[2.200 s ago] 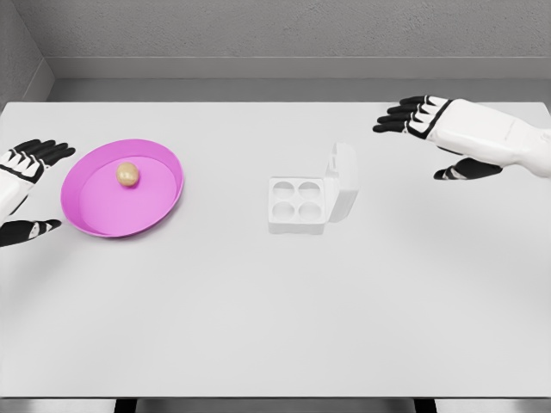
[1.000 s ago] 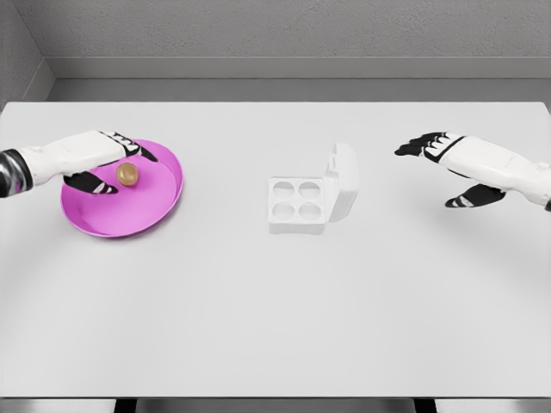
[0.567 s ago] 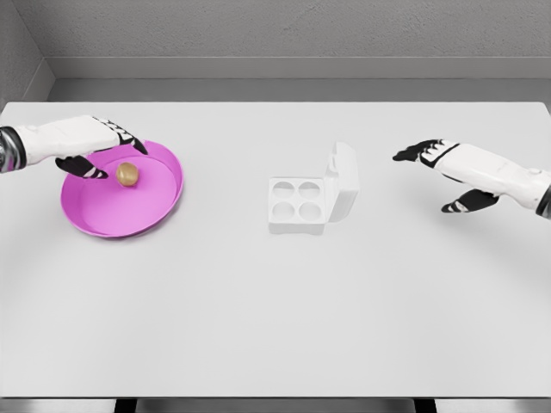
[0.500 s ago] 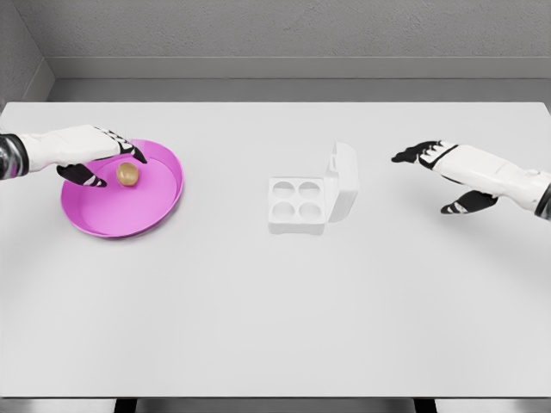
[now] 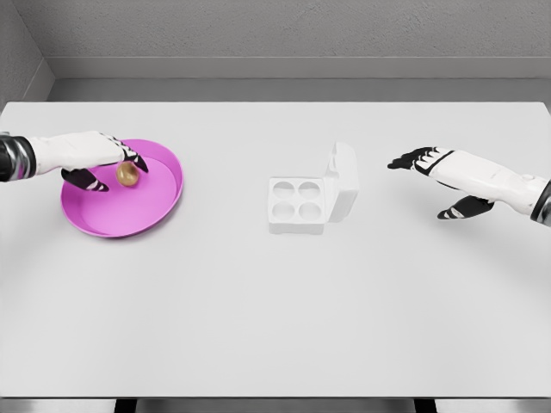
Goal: Pack egg into the box and close the box lid
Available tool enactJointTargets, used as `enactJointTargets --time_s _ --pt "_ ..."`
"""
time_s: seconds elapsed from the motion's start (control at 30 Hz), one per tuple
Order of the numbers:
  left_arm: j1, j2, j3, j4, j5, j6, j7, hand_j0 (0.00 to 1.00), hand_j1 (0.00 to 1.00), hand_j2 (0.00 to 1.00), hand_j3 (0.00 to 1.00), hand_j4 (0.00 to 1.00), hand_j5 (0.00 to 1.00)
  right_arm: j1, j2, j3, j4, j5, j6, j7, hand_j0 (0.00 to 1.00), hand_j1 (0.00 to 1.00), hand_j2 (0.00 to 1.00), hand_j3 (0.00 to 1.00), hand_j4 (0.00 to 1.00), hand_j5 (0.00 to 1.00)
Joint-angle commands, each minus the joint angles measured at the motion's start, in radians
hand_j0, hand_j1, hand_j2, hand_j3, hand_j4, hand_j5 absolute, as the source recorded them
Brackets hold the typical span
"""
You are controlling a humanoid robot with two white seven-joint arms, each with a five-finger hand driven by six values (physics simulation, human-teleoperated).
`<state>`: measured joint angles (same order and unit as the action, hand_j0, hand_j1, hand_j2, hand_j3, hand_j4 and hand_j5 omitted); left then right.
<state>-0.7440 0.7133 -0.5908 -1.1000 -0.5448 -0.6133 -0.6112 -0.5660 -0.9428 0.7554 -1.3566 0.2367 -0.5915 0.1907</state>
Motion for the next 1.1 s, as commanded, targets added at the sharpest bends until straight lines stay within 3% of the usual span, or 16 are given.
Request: enactJointTargets --time_s 0.0,0.6,1.07 --pt "0.000 -0.001 0.000 0.000 -0.003 0.002 0.000 0.75 0.75 0.75 0.75 0.75 0.75 0.000 -0.002 -0.001 -0.010 -0.007 0.001 -0.001 1.00 1.00 1.00 1.00 1.00 1.00" --pt "-0.008 -0.037 0.003 0.025 -0.090 0.002 0.000 0.75 0.75 0.75 0.75 0.75 0.75 0.002 -0.002 0.001 -0.010 -0.007 0.001 -0.001 1.00 1.00 1.00 1.00 1.00 1.00" --pt "-0.031 -0.069 0.003 0.054 -0.109 0.002 0.000 0.74 0.74 0.74 0.74 0.74 0.74 0.002 -0.002 0.001 -0.010 -0.007 0.001 -0.001 1.00 1.00 1.00 1.00 1.00 1.00"
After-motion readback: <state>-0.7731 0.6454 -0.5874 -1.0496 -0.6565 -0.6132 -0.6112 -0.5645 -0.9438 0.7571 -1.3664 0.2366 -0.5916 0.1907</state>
